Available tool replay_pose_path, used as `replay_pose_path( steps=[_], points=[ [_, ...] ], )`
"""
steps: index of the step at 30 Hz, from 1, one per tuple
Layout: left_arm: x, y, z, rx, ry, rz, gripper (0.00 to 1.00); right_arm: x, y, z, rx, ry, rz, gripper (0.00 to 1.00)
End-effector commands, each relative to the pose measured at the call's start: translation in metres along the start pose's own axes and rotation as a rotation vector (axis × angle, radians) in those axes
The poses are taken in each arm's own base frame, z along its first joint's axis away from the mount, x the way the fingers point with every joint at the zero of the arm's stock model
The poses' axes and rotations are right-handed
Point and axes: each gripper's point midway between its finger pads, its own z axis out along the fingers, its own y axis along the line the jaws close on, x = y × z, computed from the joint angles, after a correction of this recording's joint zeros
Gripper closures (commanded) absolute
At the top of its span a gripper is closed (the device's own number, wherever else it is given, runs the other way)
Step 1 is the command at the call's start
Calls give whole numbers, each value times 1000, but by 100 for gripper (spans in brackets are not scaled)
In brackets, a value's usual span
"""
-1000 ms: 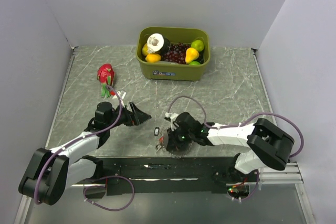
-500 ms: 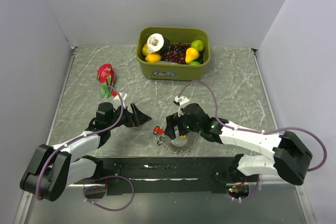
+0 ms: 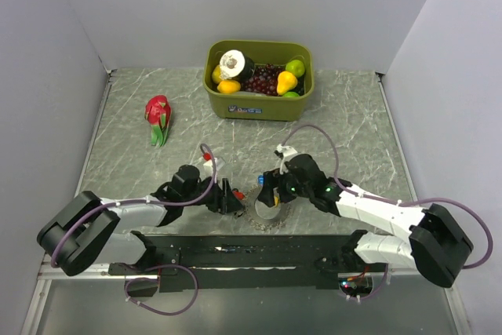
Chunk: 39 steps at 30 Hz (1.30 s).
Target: Put the keys on the keyring
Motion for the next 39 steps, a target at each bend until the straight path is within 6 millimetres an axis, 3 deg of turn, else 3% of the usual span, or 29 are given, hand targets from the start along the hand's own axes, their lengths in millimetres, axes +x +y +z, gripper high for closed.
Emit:
replay_pose_path(
  steps=[1,5,14,22,27,30,32,36,39],
  points=[
    [-18,-31,11,72,-61,57,29,-11,-1,-15,-38,-66,59,13],
    [-12,-38,20,36,-30,96,29,2,-19,-25,-29,-54,117,13],
    [-13,-42,26,5,-33,102,30,-1,-50,-47,21,-119,250,15],
    [-21,-57,28,64,-46,116,30,13,-53,-50,43,-57,250,29],
    [-24,-57,30,60,-51,108,29,18,-57,-52,97,-48,227,30],
    [-34,-58,28,57,-70,108,26,15,-61,-54,132,-58,225,29],
    [-43,-58,25,53,-72,113,23,13,-64,-55,151,-64,222,23],
    [-76,-45,1,51,-161,88,21,12,-70,-53,184,-62,221,16],
    [-88,-35,-12,26,-196,78,19,10,-70,-47,174,-51,214,16]
  ],
)
